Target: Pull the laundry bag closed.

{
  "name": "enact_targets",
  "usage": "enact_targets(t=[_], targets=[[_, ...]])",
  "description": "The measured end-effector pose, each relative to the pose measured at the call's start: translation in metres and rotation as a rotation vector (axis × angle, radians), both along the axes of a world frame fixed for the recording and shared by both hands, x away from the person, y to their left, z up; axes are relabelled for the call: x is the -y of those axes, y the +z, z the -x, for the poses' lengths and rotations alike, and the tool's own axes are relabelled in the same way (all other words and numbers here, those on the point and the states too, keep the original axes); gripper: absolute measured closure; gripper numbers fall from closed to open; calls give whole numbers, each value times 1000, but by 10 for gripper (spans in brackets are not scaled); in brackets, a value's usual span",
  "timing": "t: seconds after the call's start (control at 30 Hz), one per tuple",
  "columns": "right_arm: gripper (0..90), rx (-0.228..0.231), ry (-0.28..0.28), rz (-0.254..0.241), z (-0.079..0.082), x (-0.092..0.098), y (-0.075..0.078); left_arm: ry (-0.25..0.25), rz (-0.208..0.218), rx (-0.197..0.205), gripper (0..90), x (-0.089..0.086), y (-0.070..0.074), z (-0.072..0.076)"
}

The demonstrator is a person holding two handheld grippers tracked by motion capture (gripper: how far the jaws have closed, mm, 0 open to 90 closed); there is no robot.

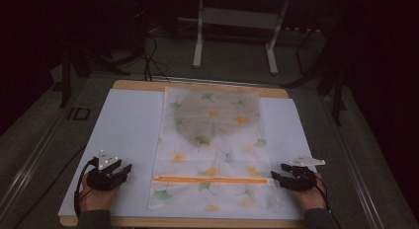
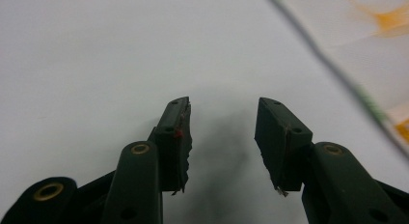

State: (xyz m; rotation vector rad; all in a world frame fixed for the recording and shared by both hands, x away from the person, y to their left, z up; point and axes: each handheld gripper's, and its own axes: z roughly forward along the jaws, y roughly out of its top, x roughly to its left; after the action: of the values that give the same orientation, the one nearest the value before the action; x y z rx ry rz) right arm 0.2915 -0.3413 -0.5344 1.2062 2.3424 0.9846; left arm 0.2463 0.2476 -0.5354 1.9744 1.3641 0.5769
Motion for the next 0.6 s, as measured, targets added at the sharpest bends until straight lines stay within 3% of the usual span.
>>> enact_targets(t=[0.2,0.4,0.6], targets=[[471,1,18,3,2,-2,2,-45,-9,-21,576,6,0,-3],[488,-3,47,8,2,-6,6,-75,37,-24,570,8,3,-3],[526,-8,101,-22,0,-11,12,-99,49,-27,566,11,3,-4]])
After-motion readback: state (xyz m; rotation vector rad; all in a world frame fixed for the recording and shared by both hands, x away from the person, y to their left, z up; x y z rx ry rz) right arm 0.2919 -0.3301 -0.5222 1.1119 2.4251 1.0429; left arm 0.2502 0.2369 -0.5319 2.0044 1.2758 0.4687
